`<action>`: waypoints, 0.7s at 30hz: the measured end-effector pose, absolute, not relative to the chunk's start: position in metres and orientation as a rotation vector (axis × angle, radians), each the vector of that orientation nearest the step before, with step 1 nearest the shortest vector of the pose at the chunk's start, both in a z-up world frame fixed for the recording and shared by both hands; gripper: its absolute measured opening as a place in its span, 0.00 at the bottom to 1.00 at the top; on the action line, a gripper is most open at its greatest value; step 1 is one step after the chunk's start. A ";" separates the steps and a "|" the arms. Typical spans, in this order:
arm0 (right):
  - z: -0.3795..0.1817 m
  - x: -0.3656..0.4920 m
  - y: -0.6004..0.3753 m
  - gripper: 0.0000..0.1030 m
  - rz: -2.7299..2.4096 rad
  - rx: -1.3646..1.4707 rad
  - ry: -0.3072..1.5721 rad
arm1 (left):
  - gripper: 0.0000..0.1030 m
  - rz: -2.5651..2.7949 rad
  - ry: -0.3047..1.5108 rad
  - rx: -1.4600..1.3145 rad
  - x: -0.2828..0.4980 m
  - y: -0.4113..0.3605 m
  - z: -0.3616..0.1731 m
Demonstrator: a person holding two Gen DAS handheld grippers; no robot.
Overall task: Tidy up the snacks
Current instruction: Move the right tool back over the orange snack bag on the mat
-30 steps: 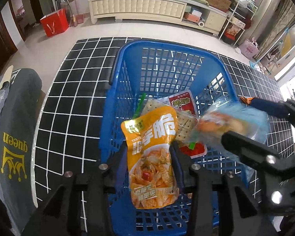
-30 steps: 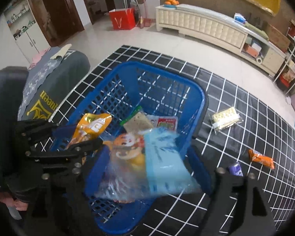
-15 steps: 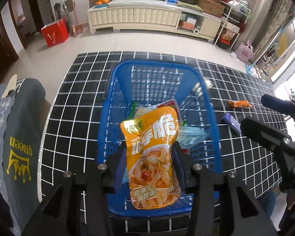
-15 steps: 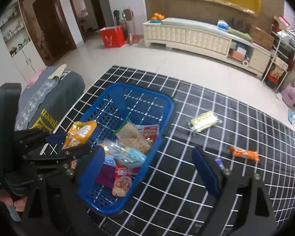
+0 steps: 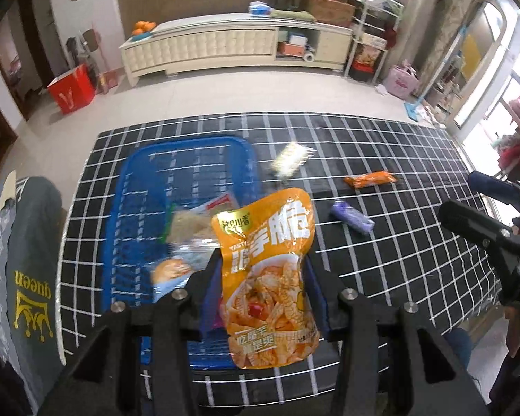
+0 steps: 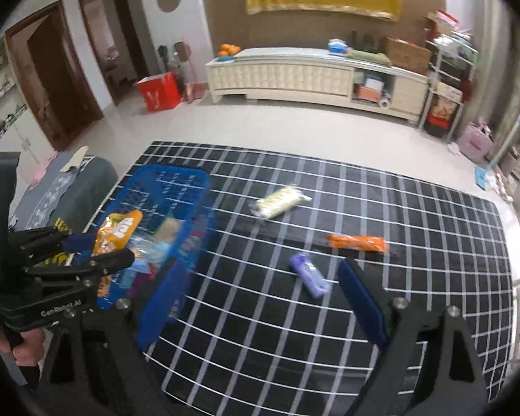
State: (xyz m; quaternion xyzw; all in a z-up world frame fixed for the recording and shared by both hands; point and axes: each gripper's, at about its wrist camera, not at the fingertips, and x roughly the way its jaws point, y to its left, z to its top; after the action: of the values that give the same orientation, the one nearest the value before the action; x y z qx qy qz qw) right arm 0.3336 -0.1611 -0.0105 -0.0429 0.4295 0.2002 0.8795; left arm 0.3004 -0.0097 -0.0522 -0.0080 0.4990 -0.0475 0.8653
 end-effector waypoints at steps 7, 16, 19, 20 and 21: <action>-0.026 0.347 -0.222 0.90 0.340 -0.032 0.926 | 0.41 -0.163 1.080 -0.001 0.324 -0.068 -0.067; -0.062 0.359 -0.282 0.90 0.286 0.025 0.984 | 0.41 -0.223 1.149 -0.009 0.354 -0.129 -0.106; -0.072 0.363 -0.292 0.90 0.283 0.031 0.999 | 0.41 -0.226 1.166 -0.026 0.358 -0.139 -0.119; -0.075 0.365 -0.295 0.90 0.283 0.033 1.004 | 0.41 -0.225 1.177 -0.024 0.361 -0.142 -0.123; -0.079 0.367 -0.297 0.90 0.285 0.038 1.008 | 0.41 -0.221 1.185 -0.022 0.363 -0.144 -0.126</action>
State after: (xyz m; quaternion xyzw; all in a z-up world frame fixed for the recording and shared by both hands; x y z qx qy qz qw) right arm 0.3667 -0.2975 -0.0793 0.0180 0.4814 0.1362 0.8657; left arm 0.3633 -0.1438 -0.1263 -0.0105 0.5571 -0.1041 0.8239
